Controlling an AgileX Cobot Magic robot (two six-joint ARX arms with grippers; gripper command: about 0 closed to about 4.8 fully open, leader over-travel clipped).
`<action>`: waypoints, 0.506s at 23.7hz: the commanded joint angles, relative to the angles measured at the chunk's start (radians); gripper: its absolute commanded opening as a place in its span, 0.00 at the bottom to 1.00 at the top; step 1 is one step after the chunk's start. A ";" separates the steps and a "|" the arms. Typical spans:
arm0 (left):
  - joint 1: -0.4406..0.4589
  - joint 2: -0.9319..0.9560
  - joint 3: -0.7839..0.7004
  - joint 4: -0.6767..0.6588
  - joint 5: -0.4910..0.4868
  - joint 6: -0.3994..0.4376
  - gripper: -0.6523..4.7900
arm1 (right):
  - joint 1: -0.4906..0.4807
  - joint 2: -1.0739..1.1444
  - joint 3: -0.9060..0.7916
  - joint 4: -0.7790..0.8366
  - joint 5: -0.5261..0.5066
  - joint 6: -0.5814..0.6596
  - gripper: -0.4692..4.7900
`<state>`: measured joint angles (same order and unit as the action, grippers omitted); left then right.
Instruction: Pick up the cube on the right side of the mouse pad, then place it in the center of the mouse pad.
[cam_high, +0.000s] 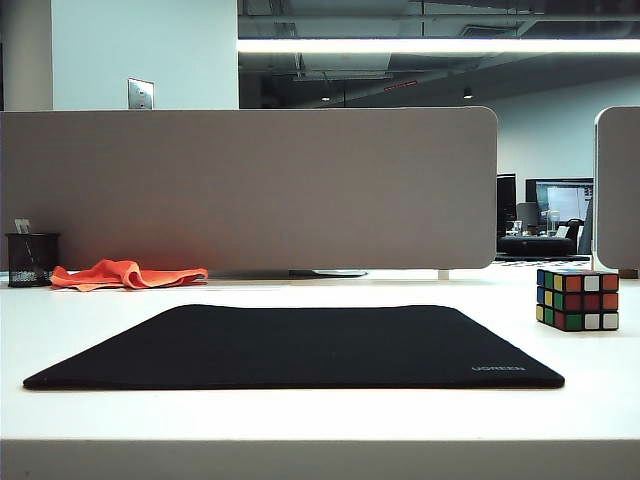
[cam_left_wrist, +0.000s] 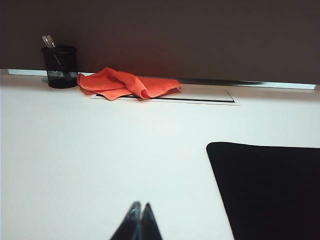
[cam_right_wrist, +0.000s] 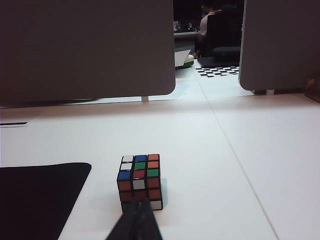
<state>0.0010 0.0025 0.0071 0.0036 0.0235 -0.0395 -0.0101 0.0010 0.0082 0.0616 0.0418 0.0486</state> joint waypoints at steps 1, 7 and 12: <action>-0.001 0.000 0.001 0.012 -0.001 0.002 0.11 | 0.000 -0.002 0.002 0.017 0.001 0.004 0.09; -0.001 0.000 0.001 0.012 -0.001 0.002 0.11 | 0.000 -0.002 0.002 0.019 0.001 0.004 0.09; -0.001 0.000 0.008 0.013 0.062 0.002 0.12 | 0.007 -0.002 0.003 0.057 0.004 0.032 0.09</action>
<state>0.0010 0.0025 0.0082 0.0036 0.0475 -0.0402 -0.0040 0.0010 0.0082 0.0738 0.0418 0.0628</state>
